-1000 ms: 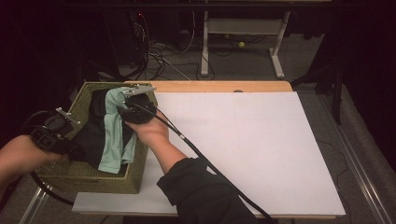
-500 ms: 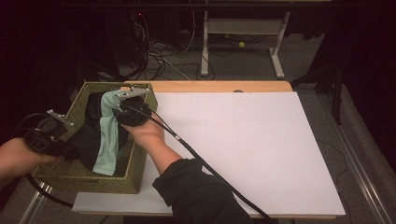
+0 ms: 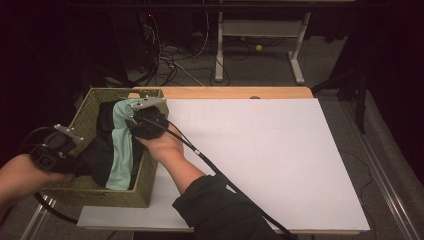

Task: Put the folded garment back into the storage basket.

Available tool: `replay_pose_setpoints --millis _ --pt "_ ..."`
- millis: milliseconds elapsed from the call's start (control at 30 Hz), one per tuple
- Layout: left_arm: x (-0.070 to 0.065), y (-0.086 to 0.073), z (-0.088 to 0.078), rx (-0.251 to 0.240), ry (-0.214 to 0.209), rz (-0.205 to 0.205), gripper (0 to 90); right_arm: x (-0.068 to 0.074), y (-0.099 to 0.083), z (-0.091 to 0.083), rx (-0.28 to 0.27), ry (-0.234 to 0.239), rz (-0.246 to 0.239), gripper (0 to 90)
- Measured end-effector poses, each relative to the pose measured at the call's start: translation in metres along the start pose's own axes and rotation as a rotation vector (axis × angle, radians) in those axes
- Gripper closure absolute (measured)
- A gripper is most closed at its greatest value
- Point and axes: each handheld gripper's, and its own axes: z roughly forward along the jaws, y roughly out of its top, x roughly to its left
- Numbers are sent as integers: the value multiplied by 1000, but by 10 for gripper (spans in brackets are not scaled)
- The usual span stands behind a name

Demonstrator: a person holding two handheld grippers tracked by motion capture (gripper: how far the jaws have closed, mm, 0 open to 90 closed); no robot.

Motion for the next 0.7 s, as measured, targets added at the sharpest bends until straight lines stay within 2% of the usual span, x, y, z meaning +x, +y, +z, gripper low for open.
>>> replay_pose_setpoints --millis 33,100,233,333,367,400,433,467,500,533,567,600,633,700 --pt "6 2 2 -4 21 -20 757 -2 0 4 3 0 5 626" --pt "15 4 6 -5 30 -59 756 -6 -1 16 16 -1 26 625" --pt "21 5 17 23 41 -83 755 -8 1 38 53 -1 7 620" --pt "25 1 15 0 38 -99 753 -9 2 47 64 13 11 615" --pt "29 0 15 -6 45 -118 754 -9 3 49 66 16 11 609" --pt "31 -1 16 -8 63 -130 754 -10 4 53 73 21 18 575" --pt "34 -3 21 13 114 -147 751 -11 5 55 83 23 26 490" --pt "36 -4 24 29 127 -167 721 -14 4 61 88 3 28 307" --pt "39 -6 27 40 110 -213 640 -15 4 62 92 -36 22 151" --pt "40 -7 27 41 97 -222 504 -17 3 63 106 -75 16 77" --pt "38 -8 25 36 103 -227 352 -18 3 61 117 -91 20 16" --pt "35 -8 22 28 123 -232 223 -19 3 57 117 -91 25 0" --pt "34 -6 19 22 133 -236 148 -20 3 51 104 -82 26 0" --pt "29 -3 14 12 122 -233 86 -20 3 41 85 -78 10 0"
